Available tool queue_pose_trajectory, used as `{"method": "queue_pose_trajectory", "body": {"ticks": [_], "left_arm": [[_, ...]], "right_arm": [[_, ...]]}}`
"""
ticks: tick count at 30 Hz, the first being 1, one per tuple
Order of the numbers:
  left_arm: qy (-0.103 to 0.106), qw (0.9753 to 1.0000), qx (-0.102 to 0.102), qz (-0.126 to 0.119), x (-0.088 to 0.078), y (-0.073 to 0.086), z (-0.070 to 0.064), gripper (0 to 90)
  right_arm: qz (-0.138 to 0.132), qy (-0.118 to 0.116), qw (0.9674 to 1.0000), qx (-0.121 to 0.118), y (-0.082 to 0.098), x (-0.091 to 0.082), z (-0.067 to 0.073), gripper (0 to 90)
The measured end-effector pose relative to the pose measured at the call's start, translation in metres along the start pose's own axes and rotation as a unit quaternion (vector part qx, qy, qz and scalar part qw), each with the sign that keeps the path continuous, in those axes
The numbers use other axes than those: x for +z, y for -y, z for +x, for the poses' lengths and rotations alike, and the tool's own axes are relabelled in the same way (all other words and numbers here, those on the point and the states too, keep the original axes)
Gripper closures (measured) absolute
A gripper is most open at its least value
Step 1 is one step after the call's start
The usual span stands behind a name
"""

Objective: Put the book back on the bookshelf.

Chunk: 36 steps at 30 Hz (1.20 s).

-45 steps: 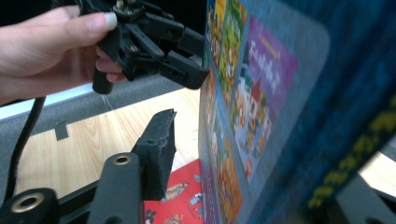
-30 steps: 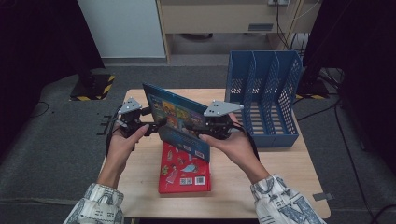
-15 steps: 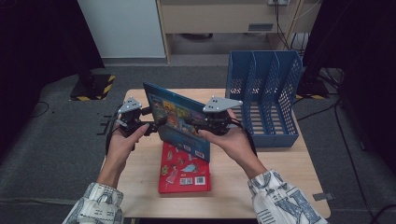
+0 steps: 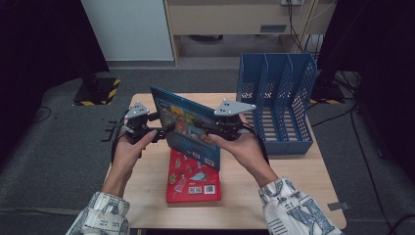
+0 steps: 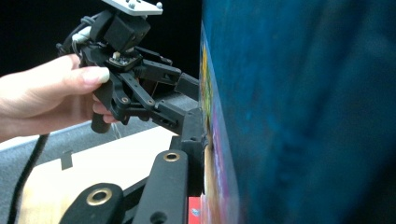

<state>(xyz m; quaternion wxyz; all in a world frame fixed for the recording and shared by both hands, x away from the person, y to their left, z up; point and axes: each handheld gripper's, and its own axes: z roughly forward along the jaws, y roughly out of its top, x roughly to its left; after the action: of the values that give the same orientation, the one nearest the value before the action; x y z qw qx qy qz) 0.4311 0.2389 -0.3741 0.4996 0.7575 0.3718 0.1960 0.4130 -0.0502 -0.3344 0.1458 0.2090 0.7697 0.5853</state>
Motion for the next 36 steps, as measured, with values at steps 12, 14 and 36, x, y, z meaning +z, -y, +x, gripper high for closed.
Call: {"method": "queue_pose_trajectory", "body": {"ticks": [12,14,36], "left_arm": [[-0.012,0.9999,-0.007,-0.002,-0.004,0.012,0.003,13.8],[-0.019,0.9996,-0.022,-0.003,-0.008,0.023,0.005,12.2],[-0.138,0.9824,-0.096,0.082,-0.012,0.137,0.048,11.2]], "right_arm": [[-0.013,-0.001,0.9998,0.013,0.001,0.0,0.0,82.3],[-0.012,0.002,0.9998,0.016,0.001,0.0,-0.002,82.3],[-0.027,0.021,0.999,0.029,-0.01,0.003,-0.002,82.7]]}}
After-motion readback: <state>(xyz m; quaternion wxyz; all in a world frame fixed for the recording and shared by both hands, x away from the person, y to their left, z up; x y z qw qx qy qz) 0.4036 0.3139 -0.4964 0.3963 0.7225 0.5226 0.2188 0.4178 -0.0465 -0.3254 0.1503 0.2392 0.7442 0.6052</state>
